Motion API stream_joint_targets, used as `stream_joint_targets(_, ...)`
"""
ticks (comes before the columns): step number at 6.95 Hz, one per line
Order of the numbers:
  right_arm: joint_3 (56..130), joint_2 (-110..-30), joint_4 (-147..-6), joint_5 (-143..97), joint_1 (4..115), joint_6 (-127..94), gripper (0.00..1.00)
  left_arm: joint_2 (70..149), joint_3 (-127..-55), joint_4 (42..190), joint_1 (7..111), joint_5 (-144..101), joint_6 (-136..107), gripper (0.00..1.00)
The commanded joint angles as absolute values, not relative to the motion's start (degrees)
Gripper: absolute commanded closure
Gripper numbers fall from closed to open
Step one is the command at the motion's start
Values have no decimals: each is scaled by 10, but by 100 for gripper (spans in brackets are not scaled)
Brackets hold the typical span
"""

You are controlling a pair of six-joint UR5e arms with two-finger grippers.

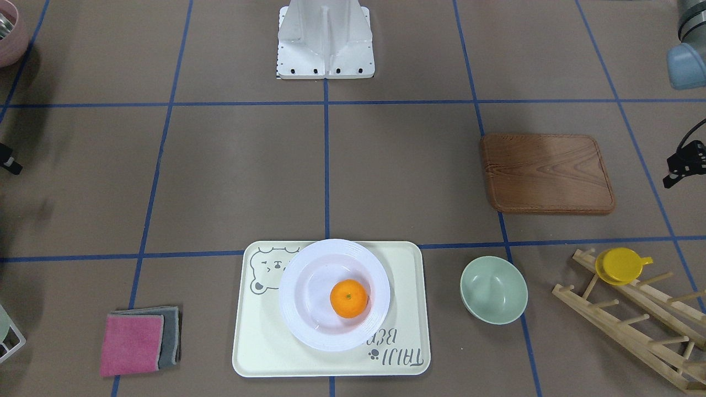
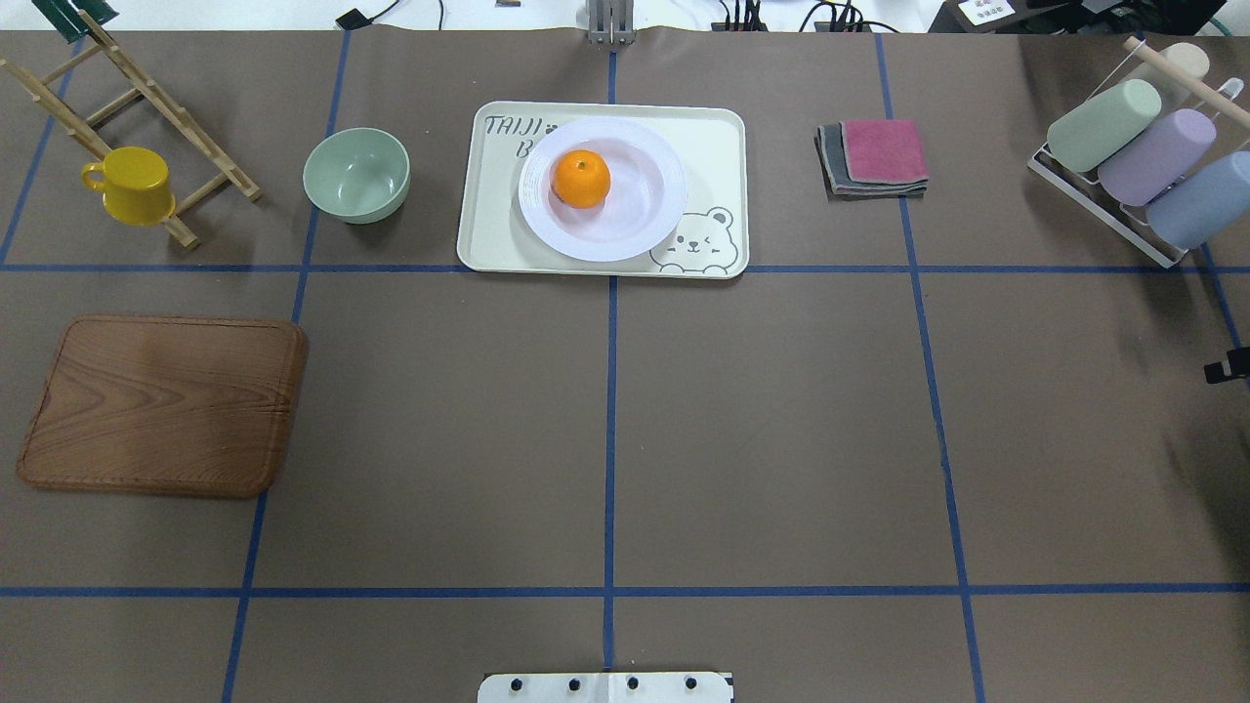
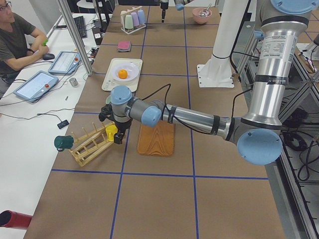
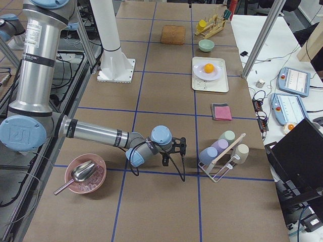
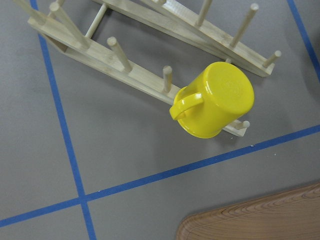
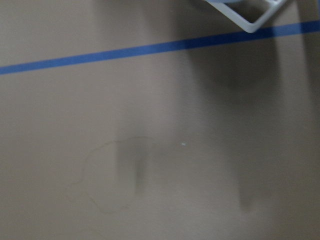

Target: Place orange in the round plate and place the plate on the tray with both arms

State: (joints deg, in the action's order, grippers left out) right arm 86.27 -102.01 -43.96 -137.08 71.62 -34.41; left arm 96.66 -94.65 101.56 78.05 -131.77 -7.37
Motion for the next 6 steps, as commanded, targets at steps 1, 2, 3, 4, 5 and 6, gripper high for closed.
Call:
stream_joint_targets(1, 881, -1018, -581, -1358, 760, -191, 0, 960, -948, 1017, 781, -1318, -71, 1)
stream_joint_targets(2, 929, -1014, -703, -1314, 776, -118, 0, 959, -949, 1017, 782, -1318, -71, 1)
stream_joint_targets(3, 978, -991, -839, -1303, 816, -47, 0, 958, -950, 1017, 782, -1319, -71, 1)
stream_joint_targets(4, 994, -939, -932, -1303, 842, -27, 0, 957, -950, 1017, 782, -1319, -71, 1)
stream_joint_targets(5, 991, -915, -956, -1303, 843, -27, 0, 956, -949, 1017, 782, -1319, -71, 1)
stream_joint_targets(6, 988, -906, -959, -1304, 849, -37, 0, 956, -948, 1017, 782, -1319, -71, 1)
